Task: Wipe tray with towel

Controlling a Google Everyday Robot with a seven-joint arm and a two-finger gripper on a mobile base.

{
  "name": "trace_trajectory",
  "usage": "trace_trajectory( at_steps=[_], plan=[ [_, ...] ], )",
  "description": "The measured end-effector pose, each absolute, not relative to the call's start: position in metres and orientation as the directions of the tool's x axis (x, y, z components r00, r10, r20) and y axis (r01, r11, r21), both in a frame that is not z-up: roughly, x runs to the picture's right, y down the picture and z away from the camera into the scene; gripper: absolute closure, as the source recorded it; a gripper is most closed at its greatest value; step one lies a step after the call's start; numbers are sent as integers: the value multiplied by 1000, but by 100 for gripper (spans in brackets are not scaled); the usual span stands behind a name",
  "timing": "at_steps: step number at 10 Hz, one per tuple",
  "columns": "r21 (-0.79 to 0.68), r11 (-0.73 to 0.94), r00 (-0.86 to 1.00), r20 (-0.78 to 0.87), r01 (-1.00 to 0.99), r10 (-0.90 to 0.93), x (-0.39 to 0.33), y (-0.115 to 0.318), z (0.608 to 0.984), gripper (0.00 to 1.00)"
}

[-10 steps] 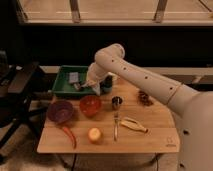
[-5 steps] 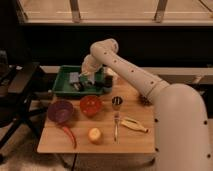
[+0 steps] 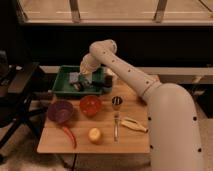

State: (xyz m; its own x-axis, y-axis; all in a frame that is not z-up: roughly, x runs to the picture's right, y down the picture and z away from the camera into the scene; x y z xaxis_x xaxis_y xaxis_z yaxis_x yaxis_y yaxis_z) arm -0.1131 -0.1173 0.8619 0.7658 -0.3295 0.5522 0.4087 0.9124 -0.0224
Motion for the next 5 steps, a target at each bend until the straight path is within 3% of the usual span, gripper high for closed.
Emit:
trace_trajectory(
  at_steps=[5],
  plan=[
    [67,893,674,632,444,-382,-158,-128,871,100]
  ],
)
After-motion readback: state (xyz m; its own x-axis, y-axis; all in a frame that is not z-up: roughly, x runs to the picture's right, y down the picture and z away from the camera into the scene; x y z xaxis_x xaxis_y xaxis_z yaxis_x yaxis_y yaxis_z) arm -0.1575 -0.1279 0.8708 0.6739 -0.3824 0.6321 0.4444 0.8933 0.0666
